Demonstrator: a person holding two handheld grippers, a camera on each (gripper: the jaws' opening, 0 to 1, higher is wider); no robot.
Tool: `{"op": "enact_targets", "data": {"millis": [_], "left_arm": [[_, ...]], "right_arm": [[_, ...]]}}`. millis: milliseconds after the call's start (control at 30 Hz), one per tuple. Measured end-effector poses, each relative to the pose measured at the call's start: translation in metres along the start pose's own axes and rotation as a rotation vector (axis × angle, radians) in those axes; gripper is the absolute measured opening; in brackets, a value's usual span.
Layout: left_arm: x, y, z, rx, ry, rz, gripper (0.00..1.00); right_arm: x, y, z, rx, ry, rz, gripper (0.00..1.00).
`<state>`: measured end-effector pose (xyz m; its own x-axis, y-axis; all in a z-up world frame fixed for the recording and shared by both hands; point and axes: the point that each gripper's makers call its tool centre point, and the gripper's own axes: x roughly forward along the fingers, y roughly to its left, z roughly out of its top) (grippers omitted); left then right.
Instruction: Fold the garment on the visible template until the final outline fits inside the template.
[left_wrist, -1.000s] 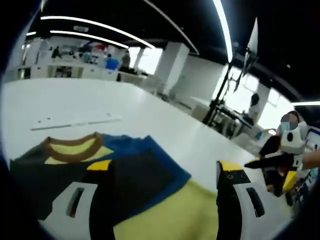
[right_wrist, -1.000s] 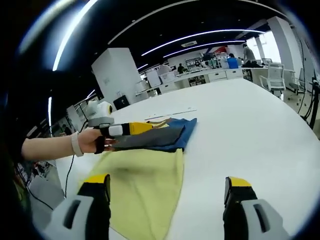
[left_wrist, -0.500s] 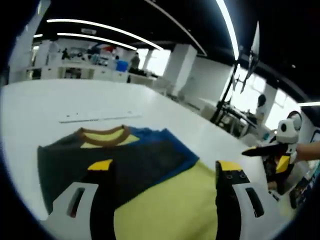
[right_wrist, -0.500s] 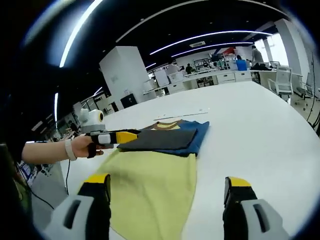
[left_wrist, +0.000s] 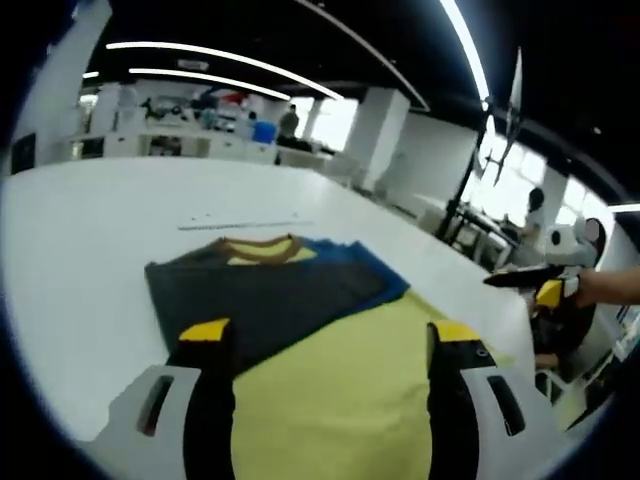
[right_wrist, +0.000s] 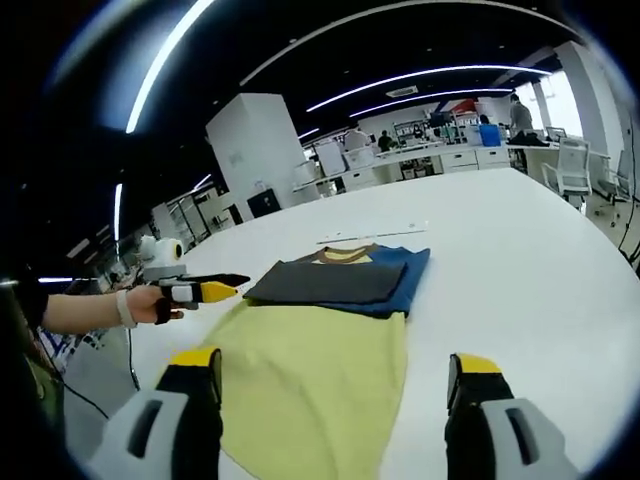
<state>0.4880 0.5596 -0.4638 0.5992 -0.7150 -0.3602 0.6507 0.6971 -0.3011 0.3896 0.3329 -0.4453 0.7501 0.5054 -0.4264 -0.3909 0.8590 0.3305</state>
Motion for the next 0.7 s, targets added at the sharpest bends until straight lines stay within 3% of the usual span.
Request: {"op": "enact_targets", "data": {"millis": [433, 700], "left_arm": [[-0.071, 0.002, -0.038, 0.030, 0.072, 0.031, 0.71], [-0.098, 0.003, -0.058, 0.026, 0.104, 0.047, 0.70]], "right_arm": [[-0.008, 0.007, -0.015, -0.002, 0.012, -0.001, 0.93], [-0.012, 0.009, -0.020, 0.010, 0.013, -0.001, 0.93]]}}
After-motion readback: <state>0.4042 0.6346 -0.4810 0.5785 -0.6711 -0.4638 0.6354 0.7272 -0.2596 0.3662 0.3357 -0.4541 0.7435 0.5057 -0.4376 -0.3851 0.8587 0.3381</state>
